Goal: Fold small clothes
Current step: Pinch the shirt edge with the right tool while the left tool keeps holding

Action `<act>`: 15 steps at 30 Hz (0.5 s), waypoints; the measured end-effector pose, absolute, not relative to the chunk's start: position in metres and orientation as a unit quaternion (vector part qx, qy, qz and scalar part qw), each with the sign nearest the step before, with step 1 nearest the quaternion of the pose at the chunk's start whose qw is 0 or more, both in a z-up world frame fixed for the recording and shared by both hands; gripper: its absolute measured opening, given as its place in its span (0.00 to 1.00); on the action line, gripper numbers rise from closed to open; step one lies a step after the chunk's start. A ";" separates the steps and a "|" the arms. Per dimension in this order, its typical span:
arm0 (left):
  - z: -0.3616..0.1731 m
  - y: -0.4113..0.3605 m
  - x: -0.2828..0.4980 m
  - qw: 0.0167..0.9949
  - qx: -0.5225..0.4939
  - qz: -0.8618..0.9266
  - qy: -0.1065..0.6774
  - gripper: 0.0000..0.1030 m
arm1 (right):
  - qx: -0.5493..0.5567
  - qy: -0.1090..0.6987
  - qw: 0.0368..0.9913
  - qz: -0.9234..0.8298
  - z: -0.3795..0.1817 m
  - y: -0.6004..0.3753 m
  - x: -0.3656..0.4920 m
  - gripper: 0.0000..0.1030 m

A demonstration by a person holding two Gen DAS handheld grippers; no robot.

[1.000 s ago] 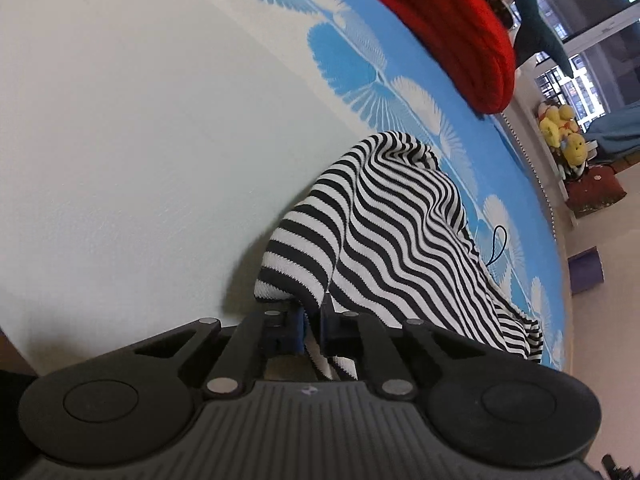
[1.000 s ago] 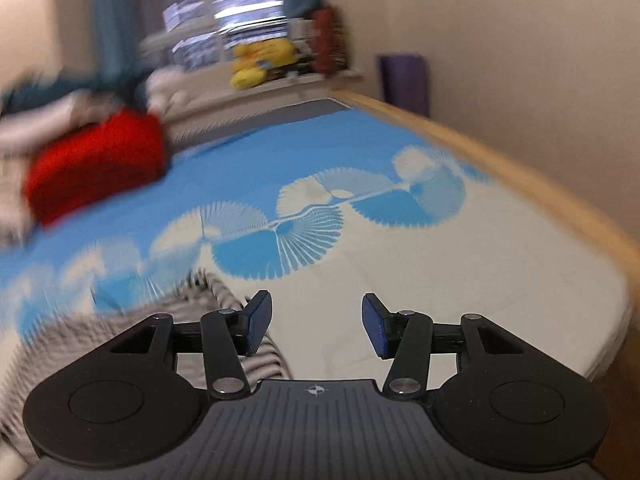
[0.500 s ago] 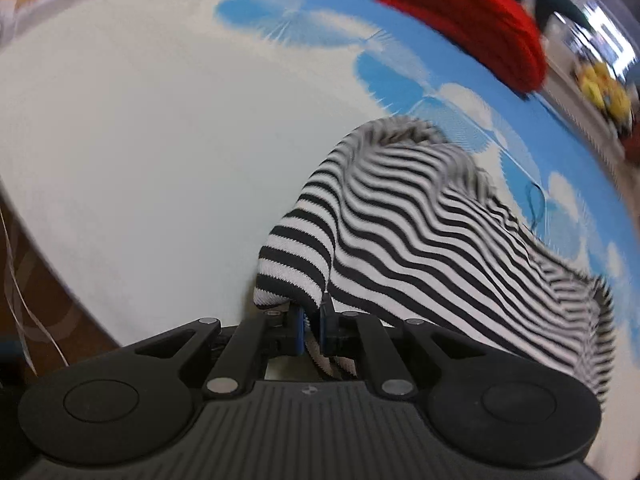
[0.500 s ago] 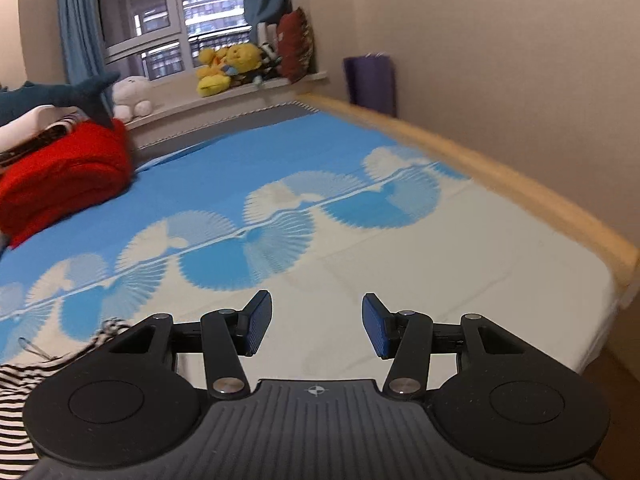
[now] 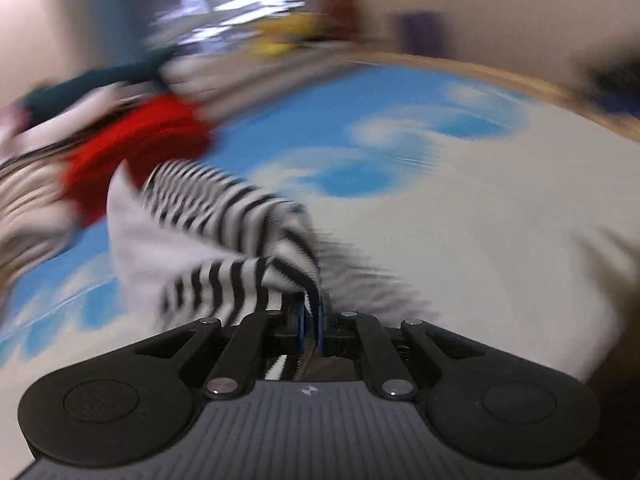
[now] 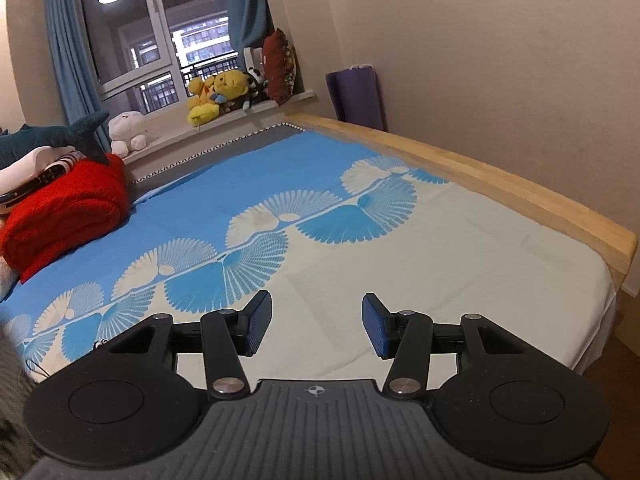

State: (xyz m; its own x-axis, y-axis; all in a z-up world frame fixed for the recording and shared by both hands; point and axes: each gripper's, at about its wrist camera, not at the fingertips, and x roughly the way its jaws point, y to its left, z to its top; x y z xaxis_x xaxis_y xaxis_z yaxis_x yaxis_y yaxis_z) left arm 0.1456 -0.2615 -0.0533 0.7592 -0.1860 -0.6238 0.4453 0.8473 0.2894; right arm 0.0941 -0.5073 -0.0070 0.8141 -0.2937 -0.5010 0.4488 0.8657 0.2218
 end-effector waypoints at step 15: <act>-0.033 -0.112 0.174 0.882 0.107 -0.263 0.377 0.34 | 0.241 0.333 0.912 -0.008 -0.041 -0.494 0.152 0.50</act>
State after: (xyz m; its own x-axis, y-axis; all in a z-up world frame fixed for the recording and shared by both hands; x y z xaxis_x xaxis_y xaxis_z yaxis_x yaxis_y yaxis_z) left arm 0.1742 -0.1118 -0.0331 0.5783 -0.3824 -0.7207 0.5437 0.8392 -0.0090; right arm 0.1524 -0.4942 -0.0405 0.7784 0.1460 -0.6105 0.1743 0.8840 0.4337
